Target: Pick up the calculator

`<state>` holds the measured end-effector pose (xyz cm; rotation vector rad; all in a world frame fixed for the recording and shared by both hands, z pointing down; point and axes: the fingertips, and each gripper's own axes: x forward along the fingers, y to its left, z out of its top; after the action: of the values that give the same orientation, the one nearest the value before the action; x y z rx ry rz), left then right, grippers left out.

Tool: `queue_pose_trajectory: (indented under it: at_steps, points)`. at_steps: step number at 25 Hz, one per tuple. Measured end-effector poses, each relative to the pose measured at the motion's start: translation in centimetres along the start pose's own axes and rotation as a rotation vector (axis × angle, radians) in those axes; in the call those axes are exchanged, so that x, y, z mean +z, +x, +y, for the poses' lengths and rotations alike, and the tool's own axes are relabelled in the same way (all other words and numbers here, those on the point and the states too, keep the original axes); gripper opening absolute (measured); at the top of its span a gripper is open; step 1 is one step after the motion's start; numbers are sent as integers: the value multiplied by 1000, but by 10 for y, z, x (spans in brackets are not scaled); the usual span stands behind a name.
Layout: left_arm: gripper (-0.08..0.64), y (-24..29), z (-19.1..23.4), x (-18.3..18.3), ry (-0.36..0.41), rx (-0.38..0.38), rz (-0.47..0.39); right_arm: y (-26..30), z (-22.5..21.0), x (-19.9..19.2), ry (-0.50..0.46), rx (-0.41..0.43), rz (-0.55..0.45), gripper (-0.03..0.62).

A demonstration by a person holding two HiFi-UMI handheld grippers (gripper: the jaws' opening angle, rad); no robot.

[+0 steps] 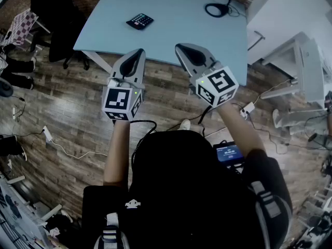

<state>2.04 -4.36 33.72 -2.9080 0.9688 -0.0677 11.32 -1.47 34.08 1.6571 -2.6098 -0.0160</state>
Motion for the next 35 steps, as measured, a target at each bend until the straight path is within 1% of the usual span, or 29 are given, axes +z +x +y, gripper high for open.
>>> queue_pose_trajectory:
  at_steps: [11,17,25,35]
  points:
    - [8,9,-6,1,-6,16,6,-2,-10,-1,15,25,0,5]
    - [8,18,-18,2,-7,29,5,-9,-21,-2,9,40,1,5]
    - [8,27,-34,1,-10,71,4,-19,-33,-4,3,85,-5,5]
    - [8,35,-56,-4,-1,119,32,-29,-44,-10,19,145,-18,5]
